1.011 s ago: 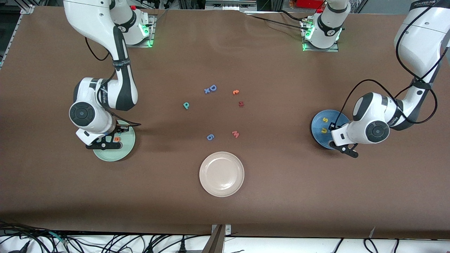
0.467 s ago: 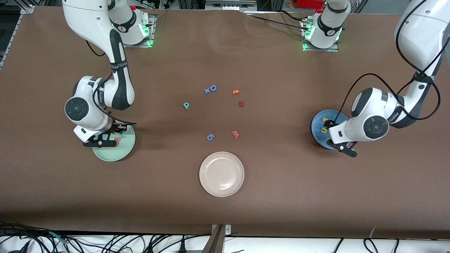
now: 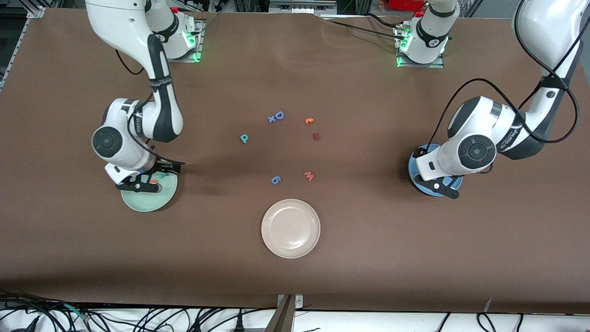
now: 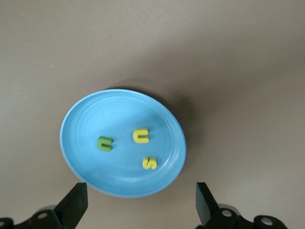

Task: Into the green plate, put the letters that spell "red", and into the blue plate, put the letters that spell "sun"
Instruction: 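Grasp the teal d with the right gripper while the left gripper withdraws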

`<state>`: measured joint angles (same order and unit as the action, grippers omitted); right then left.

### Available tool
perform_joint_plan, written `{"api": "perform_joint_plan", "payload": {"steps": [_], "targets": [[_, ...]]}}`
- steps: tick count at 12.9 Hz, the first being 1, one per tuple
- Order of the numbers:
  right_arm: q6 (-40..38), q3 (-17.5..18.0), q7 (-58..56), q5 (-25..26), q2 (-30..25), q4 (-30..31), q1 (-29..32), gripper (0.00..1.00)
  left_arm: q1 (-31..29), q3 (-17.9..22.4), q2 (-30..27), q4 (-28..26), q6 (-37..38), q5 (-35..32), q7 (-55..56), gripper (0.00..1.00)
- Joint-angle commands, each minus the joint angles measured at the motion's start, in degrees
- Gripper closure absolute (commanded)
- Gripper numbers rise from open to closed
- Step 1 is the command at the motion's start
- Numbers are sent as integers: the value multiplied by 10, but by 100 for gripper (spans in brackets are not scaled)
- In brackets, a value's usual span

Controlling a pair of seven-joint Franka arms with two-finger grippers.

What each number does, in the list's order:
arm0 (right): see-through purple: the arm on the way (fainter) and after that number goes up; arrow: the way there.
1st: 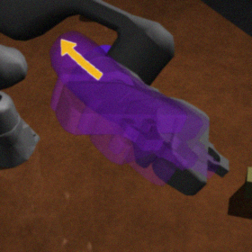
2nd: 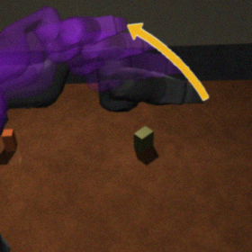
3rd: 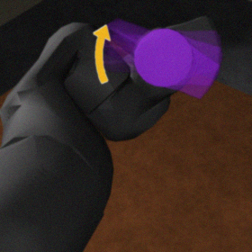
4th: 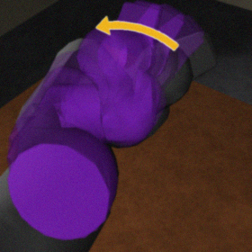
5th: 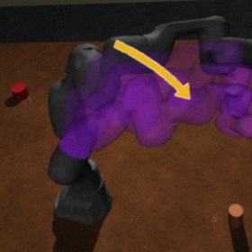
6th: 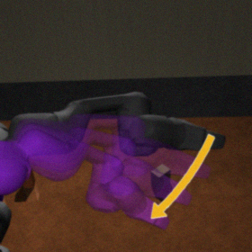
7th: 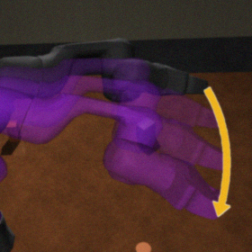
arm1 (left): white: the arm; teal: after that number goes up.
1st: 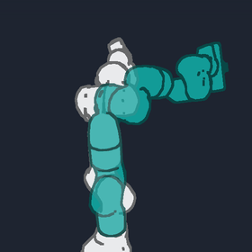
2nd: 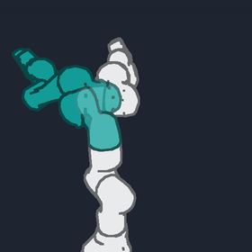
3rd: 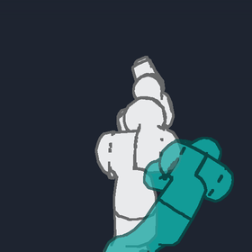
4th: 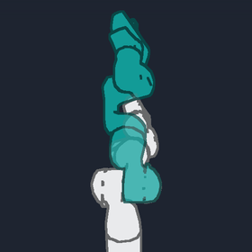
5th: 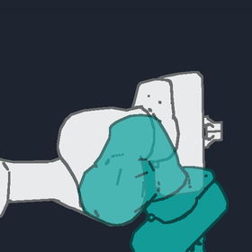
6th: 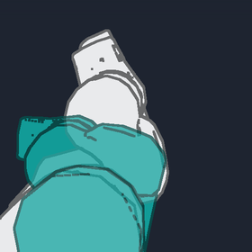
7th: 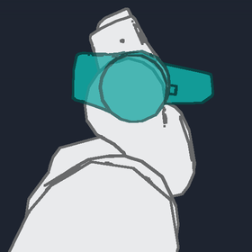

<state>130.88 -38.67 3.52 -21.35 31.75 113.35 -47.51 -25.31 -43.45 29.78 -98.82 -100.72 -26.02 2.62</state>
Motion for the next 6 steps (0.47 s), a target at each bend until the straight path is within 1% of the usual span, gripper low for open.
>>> {"api": "perform_joint_plan", "payload": {"steps": [1, 2, 4, 6], "targets": [[-9, 19, 114, -6, -25, 8, -39, 1, -2, -19, -4, 93, 106, 32, 11, 0], [-9, 27, 157, -6, -28, 9, -55, 1, -2, -20, -7, 120, 132, 36, 22, 0], [-8, 42, 234, -6, -35, 12, -83, 1, -1, -39, -11, 159, 146, 32, 38, 0], [1, 46, 299, -6, -38, 21, -120, 1, -6, -38, -33, 200, 151, 33, 46, 0]]}}
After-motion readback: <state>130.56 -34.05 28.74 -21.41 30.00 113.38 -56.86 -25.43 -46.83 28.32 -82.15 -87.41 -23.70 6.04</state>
